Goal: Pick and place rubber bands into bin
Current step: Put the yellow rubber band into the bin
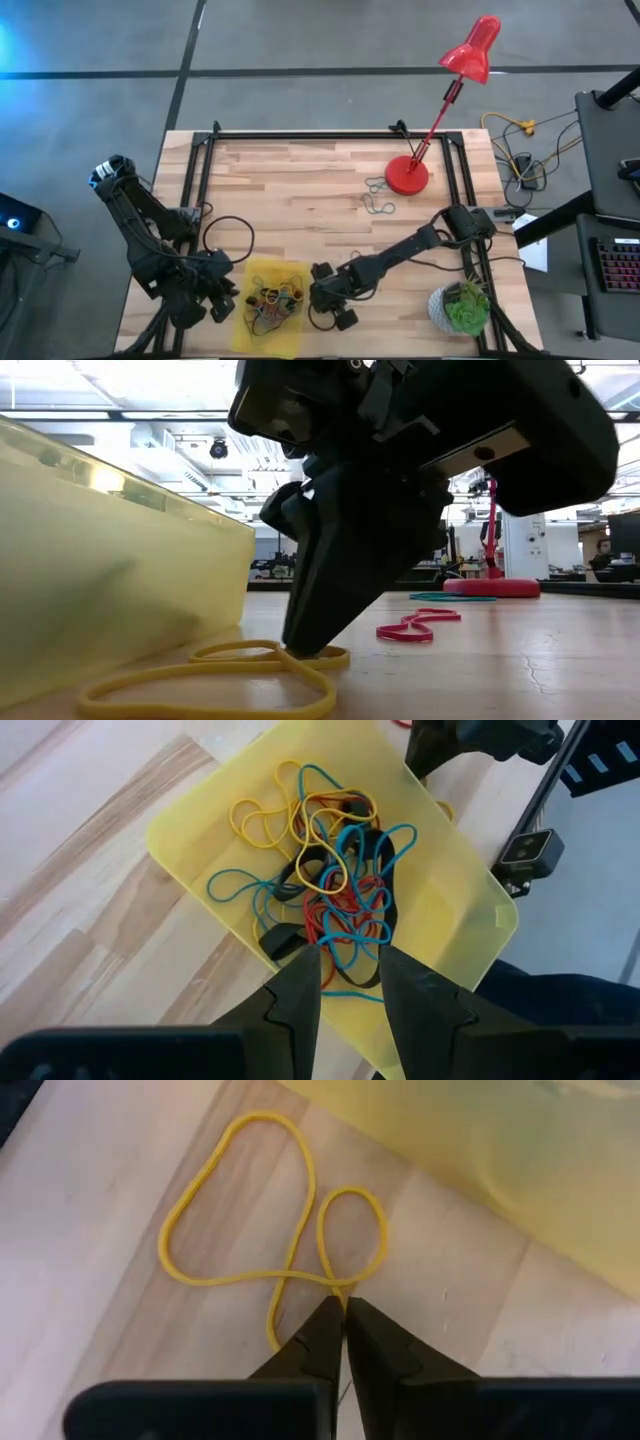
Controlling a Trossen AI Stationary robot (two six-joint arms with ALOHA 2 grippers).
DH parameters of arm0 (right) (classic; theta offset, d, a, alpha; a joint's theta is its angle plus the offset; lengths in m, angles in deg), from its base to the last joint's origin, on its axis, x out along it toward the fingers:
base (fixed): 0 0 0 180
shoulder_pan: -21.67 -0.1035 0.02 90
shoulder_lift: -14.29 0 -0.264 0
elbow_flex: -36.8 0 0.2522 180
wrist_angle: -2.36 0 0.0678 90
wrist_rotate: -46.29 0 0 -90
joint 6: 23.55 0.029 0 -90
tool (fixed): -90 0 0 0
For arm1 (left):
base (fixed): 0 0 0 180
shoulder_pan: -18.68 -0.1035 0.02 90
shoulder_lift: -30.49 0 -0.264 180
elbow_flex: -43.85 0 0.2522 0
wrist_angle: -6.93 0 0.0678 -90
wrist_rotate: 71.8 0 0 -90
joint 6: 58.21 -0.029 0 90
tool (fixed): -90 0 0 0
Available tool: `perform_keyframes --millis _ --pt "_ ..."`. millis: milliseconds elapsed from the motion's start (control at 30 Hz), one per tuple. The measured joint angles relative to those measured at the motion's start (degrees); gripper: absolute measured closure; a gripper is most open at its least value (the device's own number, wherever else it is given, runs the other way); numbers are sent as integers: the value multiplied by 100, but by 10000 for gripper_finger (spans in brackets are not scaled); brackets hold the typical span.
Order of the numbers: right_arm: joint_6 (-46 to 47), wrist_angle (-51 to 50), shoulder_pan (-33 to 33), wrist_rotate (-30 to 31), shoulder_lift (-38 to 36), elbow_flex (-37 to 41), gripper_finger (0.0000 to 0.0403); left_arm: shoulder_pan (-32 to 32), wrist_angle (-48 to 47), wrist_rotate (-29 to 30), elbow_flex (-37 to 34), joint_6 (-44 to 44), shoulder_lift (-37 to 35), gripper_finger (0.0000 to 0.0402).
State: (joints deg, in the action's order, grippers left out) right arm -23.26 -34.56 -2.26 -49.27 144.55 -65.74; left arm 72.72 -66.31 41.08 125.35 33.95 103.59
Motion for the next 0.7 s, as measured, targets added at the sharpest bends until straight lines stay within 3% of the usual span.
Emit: perform_keyframes --millis 167,467,700 --pt "163 -235 -31 68 -328 0 395 -4 -4 0 -5 -4 -8 311" --pt "-66 -941 201 1475 -1501 33 395 -4 -3 197 -26 -131 -8 311" --pt "-168 -903 715 1793 -2257 -174 395 -4 -12 524 -57 -168 -8 311"
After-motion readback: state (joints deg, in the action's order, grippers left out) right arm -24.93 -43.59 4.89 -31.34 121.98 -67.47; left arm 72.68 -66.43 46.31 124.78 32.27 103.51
